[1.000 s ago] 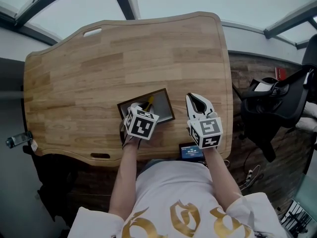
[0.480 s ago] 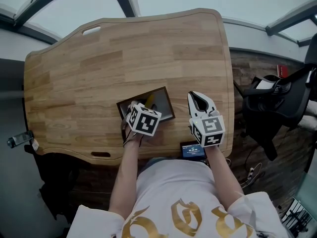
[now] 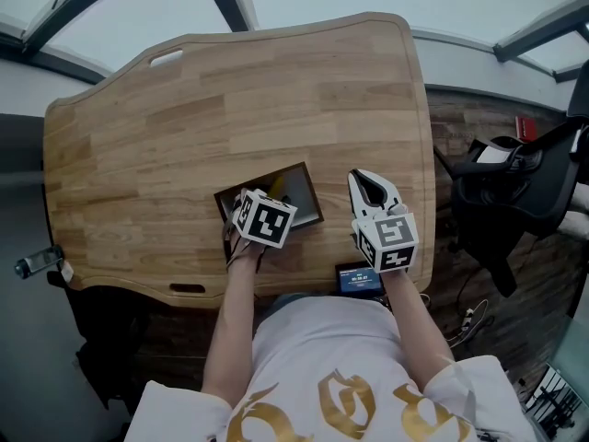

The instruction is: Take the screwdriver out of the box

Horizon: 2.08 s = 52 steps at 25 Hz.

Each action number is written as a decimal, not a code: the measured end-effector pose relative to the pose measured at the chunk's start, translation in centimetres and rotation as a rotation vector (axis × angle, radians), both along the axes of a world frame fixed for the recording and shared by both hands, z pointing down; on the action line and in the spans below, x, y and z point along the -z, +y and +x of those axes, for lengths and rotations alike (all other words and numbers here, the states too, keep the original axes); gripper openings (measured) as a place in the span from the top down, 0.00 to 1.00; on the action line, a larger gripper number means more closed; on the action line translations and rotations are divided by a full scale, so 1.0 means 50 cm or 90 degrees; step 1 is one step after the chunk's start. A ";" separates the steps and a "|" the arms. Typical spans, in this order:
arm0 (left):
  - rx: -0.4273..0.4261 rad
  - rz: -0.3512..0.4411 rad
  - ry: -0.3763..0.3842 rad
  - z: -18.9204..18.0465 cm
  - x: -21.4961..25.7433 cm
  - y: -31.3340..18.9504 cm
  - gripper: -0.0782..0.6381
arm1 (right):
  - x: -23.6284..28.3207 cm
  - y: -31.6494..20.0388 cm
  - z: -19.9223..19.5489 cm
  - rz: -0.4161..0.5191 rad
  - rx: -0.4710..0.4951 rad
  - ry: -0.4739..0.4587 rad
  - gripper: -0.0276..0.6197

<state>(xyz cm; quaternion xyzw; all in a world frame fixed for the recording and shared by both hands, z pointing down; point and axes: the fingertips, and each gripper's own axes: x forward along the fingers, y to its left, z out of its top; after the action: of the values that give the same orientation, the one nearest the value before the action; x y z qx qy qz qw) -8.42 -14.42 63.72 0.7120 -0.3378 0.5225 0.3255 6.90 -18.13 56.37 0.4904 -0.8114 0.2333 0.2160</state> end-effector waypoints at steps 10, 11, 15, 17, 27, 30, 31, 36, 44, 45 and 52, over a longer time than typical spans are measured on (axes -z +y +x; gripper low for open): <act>0.011 -0.054 0.004 -0.001 -0.016 0.007 0.64 | -0.008 -0.008 0.008 0.000 -0.004 -0.002 0.91; 0.012 -0.062 0.005 -0.001 -0.019 0.009 0.64 | -0.009 -0.009 0.008 0.000 -0.005 -0.003 0.91; 0.008 -0.074 0.004 -0.002 -0.024 0.007 0.64 | -0.009 -0.012 0.006 -0.001 -0.006 -0.006 0.91; 0.007 -0.085 0.002 -0.003 -0.027 0.012 0.64 | -0.011 -0.012 0.008 -0.003 -0.007 -0.006 0.91; 0.007 -0.092 -0.044 -0.017 -0.030 0.013 0.71 | -0.017 -0.010 0.003 -0.009 -0.006 -0.008 0.91; 0.003 -0.088 -0.064 -0.023 -0.032 0.011 0.78 | -0.019 -0.010 0.002 -0.011 -0.004 -0.009 0.91; 0.003 -0.088 -0.065 -0.023 -0.032 0.011 0.78 | -0.018 -0.010 0.001 -0.010 -0.004 -0.009 0.91; 0.002 -0.087 -0.065 -0.023 -0.032 0.011 0.78 | -0.015 -0.006 -0.001 -0.008 -0.003 -0.010 0.91; -0.003 -0.085 -0.067 -0.023 -0.031 0.012 0.78 | -0.050 0.004 -0.007 -0.064 -0.008 -0.025 0.91; -0.005 -0.085 -0.068 -0.023 -0.031 0.012 0.78 | -0.055 0.003 -0.007 -0.072 -0.007 -0.024 0.91; -0.012 -0.084 -0.070 -0.022 -0.033 0.012 0.78 | -0.061 -0.008 -0.014 -0.088 -0.003 -0.027 0.91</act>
<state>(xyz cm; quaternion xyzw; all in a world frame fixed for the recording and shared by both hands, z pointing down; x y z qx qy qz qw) -9.53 -13.81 65.35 0.6624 -0.3133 0.5849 0.3478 6.18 -18.52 59.41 0.4716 -0.7965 0.2994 0.2315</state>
